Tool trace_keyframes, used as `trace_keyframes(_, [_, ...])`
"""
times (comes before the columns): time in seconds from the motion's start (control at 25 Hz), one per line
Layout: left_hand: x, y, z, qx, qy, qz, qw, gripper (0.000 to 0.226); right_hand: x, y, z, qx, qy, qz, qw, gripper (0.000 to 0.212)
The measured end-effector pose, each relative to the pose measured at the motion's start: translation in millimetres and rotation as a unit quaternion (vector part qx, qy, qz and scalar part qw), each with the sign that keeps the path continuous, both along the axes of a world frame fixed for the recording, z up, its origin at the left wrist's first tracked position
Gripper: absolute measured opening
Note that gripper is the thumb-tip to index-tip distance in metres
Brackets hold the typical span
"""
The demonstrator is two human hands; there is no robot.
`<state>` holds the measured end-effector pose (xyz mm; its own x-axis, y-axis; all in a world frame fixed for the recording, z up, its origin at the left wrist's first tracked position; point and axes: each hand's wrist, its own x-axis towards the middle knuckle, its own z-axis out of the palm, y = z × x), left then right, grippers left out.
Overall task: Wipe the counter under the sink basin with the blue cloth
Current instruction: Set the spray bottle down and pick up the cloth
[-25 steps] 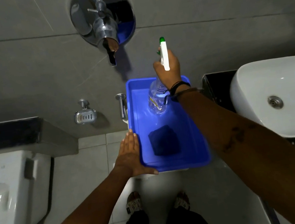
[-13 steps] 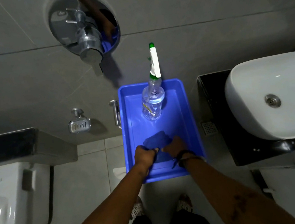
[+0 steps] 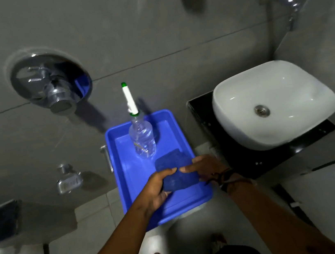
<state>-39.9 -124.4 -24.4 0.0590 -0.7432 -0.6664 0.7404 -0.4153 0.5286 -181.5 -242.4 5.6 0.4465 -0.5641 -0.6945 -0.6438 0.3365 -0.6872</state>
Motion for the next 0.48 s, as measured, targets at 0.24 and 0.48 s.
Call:
trace_keyframes(0.24, [-80.4, -58.4, 10.6, 0.151, -0.348, 0.075, 0.922, 0.009, -118.2, -75.8, 43.4, -0.200, -0.042, -0.050, 0.978, 0.020])
trace_keyframes(0.48, [-231.1, -133.4, -1.4, 0.082, -0.608, 0.083, 0.785, 0.058, -261.8, -192.5, 59.7, -0.319, -0.055, -0.131, 0.937, 0.010])
